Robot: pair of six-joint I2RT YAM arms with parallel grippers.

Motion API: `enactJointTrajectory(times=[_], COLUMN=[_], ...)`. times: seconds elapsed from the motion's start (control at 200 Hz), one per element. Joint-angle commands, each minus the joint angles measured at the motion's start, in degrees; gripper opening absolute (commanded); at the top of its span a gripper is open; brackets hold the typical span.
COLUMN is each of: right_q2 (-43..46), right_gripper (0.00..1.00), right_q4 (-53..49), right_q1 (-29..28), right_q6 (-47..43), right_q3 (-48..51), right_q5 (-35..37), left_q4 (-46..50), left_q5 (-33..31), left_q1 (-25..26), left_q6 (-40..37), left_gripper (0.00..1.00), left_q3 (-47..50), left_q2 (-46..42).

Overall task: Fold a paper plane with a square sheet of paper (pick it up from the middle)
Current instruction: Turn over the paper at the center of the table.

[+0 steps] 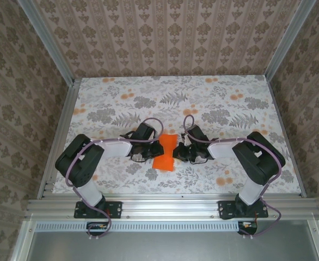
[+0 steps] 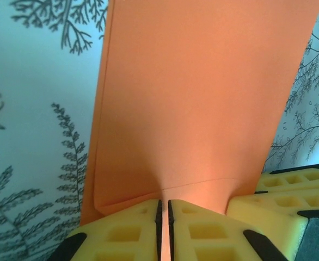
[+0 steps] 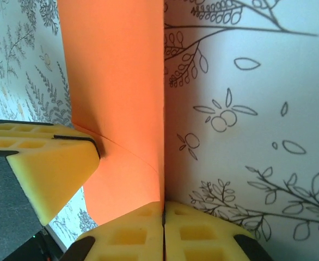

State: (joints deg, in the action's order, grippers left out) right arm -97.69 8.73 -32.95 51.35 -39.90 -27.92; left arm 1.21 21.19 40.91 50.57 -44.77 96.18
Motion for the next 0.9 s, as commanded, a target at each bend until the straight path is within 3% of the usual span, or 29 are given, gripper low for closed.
enactJointTrajectory(times=[0.0, 0.165, 0.345, 0.47, 0.605, 0.895], right_q2=[4.9, 14.7, 26.8, 29.7, 24.5, -1.3], right_gripper=[0.05, 0.04, 0.03, 0.03, 0.04, 0.03], right_q4=[-0.9, -18.6, -48.0, -65.7, -77.7, -82.8], right_q1=[-0.3, 0.3, 0.6, 0.1, -1.8, -13.0], right_q6=[-0.3, -7.6, -18.3, -21.8, -22.9, -20.3], right_q3=[0.3, -3.4, -13.3, -23.0, -30.4, -39.2], right_q5=[-0.1, 7.6, 28.5, 46.7, 57.9, 60.3], left_q4=[3.0, 8.6, 16.9, 19.7, 21.1, 24.9], left_q5=[-1.4, -7.3, -14.8, -17.7, -19.0, -21.8], left_q1=[0.4, 0.3, -0.8, -2.5, -4.3, -5.3], left_q6=[0.4, -0.7, -2.7, -3.4, -3.2, -2.2], left_gripper=[0.18, 0.30, 0.37, 0.41, 0.44, 0.44], left_q3=[-0.5, -0.9, -0.7, 1.0, 2.9, 3.6], left_q2=[-4.7, -14.4, -25.6, -31.2, -34.5, -39.8])
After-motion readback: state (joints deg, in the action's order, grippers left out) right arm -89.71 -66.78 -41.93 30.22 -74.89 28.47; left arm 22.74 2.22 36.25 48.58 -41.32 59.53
